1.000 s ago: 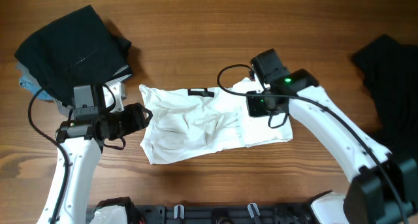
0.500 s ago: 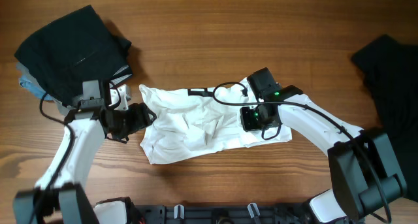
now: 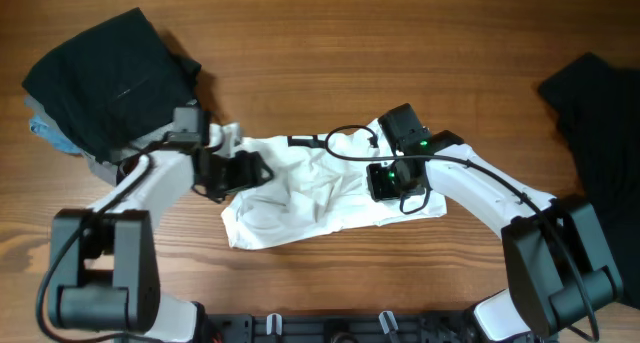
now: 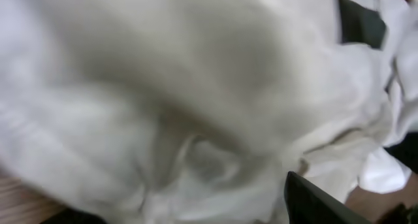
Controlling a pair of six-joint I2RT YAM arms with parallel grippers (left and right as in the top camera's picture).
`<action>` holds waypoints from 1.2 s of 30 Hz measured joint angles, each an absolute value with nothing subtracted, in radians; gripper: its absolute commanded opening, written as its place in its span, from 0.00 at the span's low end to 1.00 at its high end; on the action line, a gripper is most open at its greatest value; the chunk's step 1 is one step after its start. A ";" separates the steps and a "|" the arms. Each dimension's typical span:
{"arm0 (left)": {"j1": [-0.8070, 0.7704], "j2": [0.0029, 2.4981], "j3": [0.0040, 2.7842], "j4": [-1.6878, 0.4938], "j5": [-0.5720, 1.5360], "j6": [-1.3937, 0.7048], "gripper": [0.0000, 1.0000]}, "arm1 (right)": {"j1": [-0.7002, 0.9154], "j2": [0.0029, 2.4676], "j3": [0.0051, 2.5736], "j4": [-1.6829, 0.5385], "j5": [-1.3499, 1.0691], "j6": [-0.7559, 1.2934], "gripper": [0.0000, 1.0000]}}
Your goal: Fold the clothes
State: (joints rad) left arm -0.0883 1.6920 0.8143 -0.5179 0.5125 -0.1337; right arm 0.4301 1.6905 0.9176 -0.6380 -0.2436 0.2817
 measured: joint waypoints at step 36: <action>-0.278 1.512 1.205 -1.101 0.099 -0.363 0.04 | 0.317 1.589 1.167 -0.888 -0.137 0.281 0.15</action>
State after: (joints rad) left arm -0.2783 1.5124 1.2053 -1.1007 0.0986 -0.3634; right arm 0.3168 1.5894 1.1667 -0.8875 -0.1368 0.2813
